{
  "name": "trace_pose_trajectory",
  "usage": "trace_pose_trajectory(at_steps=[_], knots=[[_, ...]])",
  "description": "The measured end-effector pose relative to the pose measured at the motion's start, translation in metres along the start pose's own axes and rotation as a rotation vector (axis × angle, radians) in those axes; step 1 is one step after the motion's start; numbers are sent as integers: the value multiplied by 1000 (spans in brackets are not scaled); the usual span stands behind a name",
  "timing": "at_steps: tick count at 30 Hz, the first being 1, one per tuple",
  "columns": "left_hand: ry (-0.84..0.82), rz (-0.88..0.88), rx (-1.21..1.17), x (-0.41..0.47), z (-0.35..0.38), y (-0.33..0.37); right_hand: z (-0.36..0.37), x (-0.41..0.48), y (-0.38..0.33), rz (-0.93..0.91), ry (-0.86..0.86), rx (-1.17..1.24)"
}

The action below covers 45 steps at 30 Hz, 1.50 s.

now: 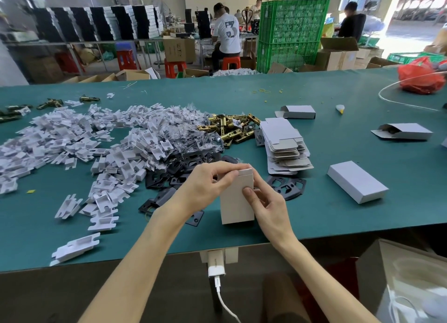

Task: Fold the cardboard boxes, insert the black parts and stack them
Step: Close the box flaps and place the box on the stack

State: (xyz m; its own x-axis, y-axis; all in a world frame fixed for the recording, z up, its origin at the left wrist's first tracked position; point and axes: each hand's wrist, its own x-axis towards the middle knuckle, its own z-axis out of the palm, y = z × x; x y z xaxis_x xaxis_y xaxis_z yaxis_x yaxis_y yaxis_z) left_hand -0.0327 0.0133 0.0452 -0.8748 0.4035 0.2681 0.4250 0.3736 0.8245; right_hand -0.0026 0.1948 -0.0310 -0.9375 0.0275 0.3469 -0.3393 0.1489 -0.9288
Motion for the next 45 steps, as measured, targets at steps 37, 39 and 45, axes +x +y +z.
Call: trace_pose_trajectory(at_steps=[37,39,45], knots=[[472,131,47,-10,39,-4,17,-12,-14,-16,-97,-324],[489,110,-5,-5,45,3,13,-14,-18,-20,-42,-353],[390,-58,-123,5,67,0,-41,0,-28,10,135,-509]])
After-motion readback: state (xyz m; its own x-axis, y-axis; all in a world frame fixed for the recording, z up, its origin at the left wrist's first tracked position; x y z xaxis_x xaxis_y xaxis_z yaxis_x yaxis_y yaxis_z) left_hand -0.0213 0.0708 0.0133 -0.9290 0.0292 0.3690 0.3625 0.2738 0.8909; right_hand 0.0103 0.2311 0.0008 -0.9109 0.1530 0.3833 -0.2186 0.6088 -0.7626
